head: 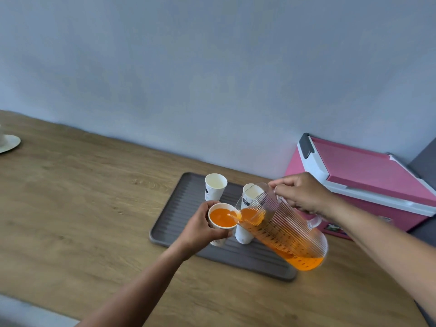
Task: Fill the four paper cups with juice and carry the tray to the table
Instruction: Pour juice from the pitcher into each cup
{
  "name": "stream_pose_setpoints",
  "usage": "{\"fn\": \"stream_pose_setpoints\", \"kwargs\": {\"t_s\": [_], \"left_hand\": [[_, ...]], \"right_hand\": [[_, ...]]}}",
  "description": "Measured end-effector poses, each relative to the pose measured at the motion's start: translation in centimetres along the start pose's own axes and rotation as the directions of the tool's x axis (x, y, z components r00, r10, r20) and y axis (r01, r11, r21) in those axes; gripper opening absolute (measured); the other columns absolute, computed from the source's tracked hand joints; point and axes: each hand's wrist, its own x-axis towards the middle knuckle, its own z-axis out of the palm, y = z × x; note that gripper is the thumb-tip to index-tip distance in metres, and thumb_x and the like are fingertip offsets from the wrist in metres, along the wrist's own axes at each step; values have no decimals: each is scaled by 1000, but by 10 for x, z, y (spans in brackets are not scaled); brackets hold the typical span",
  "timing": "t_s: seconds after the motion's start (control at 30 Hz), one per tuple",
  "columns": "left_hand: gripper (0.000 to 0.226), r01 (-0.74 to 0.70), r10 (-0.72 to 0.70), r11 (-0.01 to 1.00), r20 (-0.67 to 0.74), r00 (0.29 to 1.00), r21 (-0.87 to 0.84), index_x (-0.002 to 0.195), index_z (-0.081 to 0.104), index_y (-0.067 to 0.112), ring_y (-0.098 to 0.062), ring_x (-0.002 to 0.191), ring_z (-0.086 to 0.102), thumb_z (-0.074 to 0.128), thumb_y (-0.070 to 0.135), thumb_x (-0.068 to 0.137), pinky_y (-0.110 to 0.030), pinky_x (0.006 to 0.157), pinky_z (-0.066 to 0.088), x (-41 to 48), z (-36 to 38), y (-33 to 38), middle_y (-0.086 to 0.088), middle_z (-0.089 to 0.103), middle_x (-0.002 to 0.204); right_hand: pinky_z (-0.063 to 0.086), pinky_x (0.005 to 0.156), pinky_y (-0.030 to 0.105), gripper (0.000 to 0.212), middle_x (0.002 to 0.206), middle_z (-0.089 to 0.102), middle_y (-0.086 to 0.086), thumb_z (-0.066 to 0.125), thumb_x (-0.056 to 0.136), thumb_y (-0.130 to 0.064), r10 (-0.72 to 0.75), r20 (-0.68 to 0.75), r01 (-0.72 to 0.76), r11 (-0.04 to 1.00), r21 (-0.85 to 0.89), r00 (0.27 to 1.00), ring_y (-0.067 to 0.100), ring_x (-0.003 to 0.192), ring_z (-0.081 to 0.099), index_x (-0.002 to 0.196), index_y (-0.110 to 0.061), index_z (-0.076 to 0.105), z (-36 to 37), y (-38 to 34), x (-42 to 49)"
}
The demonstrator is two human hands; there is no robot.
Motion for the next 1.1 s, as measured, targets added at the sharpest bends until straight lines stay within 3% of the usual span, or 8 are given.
{"fn": "stream_pose_setpoints", "kwargs": {"t_s": [0.13,0.3,0.43,0.83,1.1], "left_hand": [[71,-9,9,1000,-11,1000,-9,118,51,34,-1,100,64,91,25,60,-23,87,54,5,1,-1,9,67,111],[74,-12,12,1000,-3,1000,-5,118,51,34,-2,100,64,90,32,55,-23,87,54,12,2,-4,9,67,111],[75,15,-15,1000,-16,1000,4,124,49,28,-6,103,64,91,23,62,-27,89,54,18,1,-13,8,65,113],[75,87,-84,996,-84,993,28,124,50,26,-7,102,63,90,14,62,-16,79,47,36,-6,-40,8,64,111],[78,112,-111,994,-64,992,13,123,49,29,-12,105,63,91,15,60,-26,86,50,43,-9,-51,5,64,113]], "right_hand": [[18,35,11,20,35,31,-12,59,92,-11,28,-57,-21,993,116,998,3,27,21,100,-17,76,3,16,1],[16,37,10,22,37,29,-9,57,93,-10,72,-116,-38,962,269,991,6,30,15,102,-15,77,4,36,0],[15,38,9,22,36,28,-11,58,94,-15,94,-158,-29,928,373,983,5,28,16,107,-12,75,2,49,-4],[15,36,10,14,36,28,-10,62,93,-18,139,-262,7,872,489,955,4,29,17,98,-20,75,8,64,-16],[15,36,11,13,36,29,-10,63,92,-19,145,-264,6,867,498,954,4,29,18,98,-21,75,9,66,-16]]}}
